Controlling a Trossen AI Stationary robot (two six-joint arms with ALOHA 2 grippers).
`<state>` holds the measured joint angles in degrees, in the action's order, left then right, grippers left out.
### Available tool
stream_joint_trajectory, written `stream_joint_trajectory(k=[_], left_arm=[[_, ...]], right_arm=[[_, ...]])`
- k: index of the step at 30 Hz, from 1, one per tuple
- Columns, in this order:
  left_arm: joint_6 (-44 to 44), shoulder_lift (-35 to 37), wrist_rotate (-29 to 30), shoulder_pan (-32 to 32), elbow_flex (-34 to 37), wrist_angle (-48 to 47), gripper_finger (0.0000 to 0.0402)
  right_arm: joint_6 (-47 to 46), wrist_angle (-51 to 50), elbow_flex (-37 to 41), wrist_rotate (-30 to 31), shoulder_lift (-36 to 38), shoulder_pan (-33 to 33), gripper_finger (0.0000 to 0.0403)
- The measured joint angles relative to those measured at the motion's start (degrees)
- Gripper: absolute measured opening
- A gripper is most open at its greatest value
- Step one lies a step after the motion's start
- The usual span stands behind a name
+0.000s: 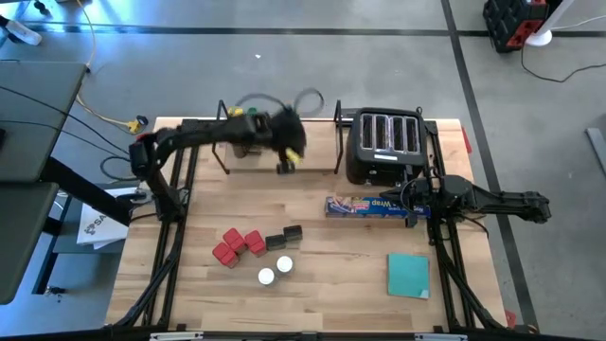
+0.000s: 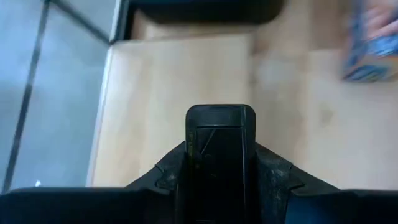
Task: Shelf spices
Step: Put the right green seasoning can on the shelf
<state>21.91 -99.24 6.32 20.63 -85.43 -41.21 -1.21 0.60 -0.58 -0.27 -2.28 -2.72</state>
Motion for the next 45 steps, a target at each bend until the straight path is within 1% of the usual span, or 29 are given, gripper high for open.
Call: stream_joint_trajectory(k=[3, 6, 9, 13, 17, 23, 30, 36, 45], left_arm=[[4.8, -1.0, -4.1, 7.4, 0.0, 0.4, 0.0116], [8.5, -2.0, -5.2, 13.0, 0.1, 0.2, 0.0128], [11.9, -2.2, -7.6, 16.7, 0.1, 0.2, 0.0145], [15.8, -3.1, -9.7, 19.3, 0.1, 0.2, 0.0147], [18.0, -3.9, -10.1, 20.1, 0.1, -0.2, 0.0145], [21.0, -5.5, -8.1, 20.3, 0.1, -2.5, 0.0155], [21.9, -6.4, -4.4, 20.2, 0.1, -2.4, 0.0175], [22.5, -6.4, 0.2, 20.3, 0.1, -2.1, 0.0178], [23.4, -6.4, 1.9, 20.8, 0.1, -2.1, 0.0179]], right_arm=[[0.0, 0.0, 0.0, 0.0, 0.0, 0.0, 0.0000], [0.0, 0.0, 0.0, 0.0, 0.0, 0.0, 0.0000], [0.0, 0.0, 0.0, 0.0, 0.0, 0.0, 0.0000], [0.0, 0.0, 0.0, 0.0, 0.0, 0.0, 0.0000], [0.0, 0.0, 0.0, 0.0, 0.0, 0.0, 0.0000], [0.0, 0.0, 0.0, 0.0, 0.0, 0.0, 0.0000], [0.0, 0.0, 0.0, 0.0, 0.0, 0.0, 0.0000], [0.0, 0.0, 0.0, 0.0, 0.0, 0.0, 0.0000], [0.0, 0.0, 0.0, 0.0, 0.0, 0.0, 0.0000]])
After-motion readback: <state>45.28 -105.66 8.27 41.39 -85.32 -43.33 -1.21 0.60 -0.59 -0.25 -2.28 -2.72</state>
